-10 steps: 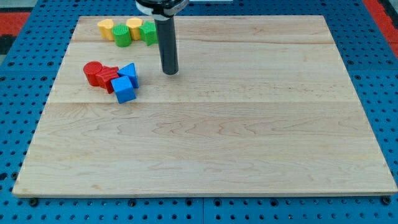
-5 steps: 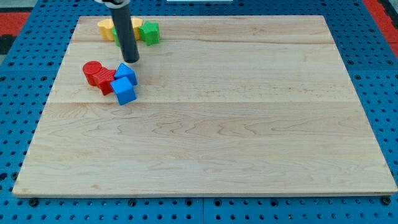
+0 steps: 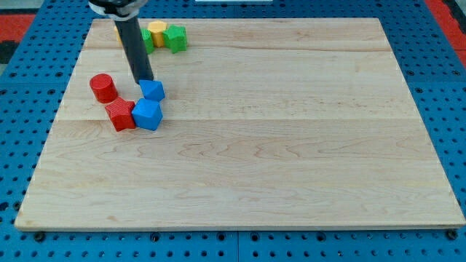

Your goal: Push the blue triangle along with blue cube slightly down and right

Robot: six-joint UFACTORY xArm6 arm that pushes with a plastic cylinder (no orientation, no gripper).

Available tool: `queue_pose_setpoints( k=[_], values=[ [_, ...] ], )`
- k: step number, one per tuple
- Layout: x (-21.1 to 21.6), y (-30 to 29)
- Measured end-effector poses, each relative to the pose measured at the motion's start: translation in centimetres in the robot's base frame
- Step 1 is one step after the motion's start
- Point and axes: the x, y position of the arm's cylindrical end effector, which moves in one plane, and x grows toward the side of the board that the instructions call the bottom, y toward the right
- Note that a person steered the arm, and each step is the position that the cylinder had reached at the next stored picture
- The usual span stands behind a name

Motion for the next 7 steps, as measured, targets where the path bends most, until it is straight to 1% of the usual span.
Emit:
queue_pose_setpoints(
  k=[1, 2, 3, 5, 6, 7],
  values=[
    [3.8, 0.9],
    [5.6, 0.6],
    [5.6, 0.6],
    [12.5, 0.4],
    [12.1, -1.3],
    [14.0, -9.5]
  ],
)
